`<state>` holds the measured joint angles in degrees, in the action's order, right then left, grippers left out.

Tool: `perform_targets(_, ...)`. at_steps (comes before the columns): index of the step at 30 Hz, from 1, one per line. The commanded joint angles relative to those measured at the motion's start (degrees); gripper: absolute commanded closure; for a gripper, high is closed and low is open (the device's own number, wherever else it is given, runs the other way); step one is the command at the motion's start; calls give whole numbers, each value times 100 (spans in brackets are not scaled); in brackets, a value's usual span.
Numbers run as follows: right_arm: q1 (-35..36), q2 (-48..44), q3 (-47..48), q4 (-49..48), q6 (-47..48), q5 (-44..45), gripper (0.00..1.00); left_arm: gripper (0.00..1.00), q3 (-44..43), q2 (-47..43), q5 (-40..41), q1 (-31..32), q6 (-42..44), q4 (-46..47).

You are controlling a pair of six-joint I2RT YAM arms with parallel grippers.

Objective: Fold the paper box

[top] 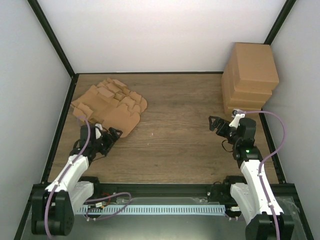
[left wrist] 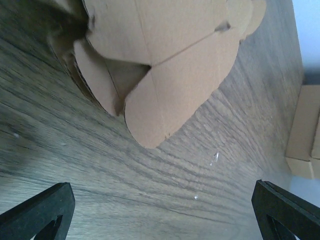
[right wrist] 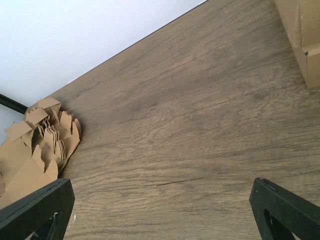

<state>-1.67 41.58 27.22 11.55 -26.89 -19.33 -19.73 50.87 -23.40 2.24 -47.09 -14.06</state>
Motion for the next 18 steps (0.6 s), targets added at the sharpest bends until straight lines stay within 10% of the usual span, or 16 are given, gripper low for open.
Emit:
perform_targets(1, 27, -91, -27, -99, -86, -102, 0, 0, -196, 563, -938, 53, -606, 642)
perform_targets(8, 27, -24, -28, -178, -119, -164, 0, 2, -469, 1324, -950, 111, -529, 539)
perform_targets(18, 27, -50, 11, -144, -16, -74, 0, 40, -348, 1864, -920, 110, -739, 1288)
